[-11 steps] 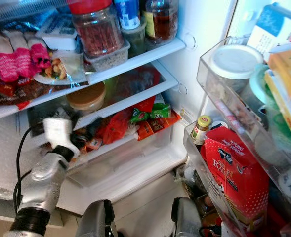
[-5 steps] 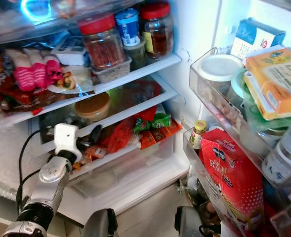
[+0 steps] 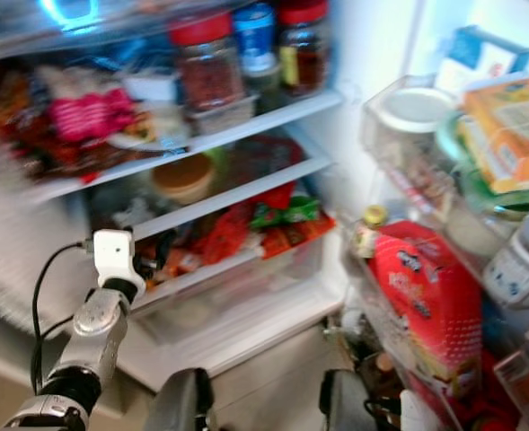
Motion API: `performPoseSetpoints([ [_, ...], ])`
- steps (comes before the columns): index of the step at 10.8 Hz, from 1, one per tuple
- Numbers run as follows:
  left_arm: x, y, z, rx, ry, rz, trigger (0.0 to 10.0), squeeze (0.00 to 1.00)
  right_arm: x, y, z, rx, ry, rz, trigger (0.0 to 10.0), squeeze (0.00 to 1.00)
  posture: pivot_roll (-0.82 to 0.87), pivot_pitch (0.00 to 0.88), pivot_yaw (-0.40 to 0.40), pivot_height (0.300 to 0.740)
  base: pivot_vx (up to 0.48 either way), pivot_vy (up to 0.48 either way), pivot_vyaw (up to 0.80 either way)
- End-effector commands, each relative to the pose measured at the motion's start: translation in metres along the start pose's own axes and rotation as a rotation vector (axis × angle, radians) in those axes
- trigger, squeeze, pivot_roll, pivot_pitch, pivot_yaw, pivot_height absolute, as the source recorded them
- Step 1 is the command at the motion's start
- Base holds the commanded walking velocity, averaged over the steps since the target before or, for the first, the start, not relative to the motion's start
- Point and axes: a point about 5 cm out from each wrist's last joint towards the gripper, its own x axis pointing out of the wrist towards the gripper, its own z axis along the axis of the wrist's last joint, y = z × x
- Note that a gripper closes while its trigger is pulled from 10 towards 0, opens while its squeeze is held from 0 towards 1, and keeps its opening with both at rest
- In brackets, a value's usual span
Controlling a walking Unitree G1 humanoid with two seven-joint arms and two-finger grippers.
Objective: Restocking fridge
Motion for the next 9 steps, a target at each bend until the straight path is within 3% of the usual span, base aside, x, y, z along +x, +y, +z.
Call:
performPoseSetpoints([
  [1, 0.003, 0.005, 0.003, 0.002, -0.011, 0.018, 10.0, 0.0, -0.001, 0.003, 0.004, 0.0, -0.063, 0.01, 10.0, 0.0, 0.02, 0.031, 0.036, 0.596, -0.311, 0.0, 0.0],
  [5, 0.003, 0.005, -0.001, -0.013, -0.002, 0.016, 10.0, 0.0, 0.0, 0.004, 0.005, 0.001, -0.057, 0.016, 10.0, 0.0, 0.02, 0.028, 0.035, 0.596, -0.313, 0.0, 0.0],
  [9, 0.001, -0.007, -0.006, -0.033, 0.022, -0.107, 10.0, 0.0, 0.0, 0.005, 0.006, -0.006, -0.06, 0.016, 10.0, 0.0, 0.03, 0.016, 0.031, 0.596, -0.345, 0.0, 0.0],
])
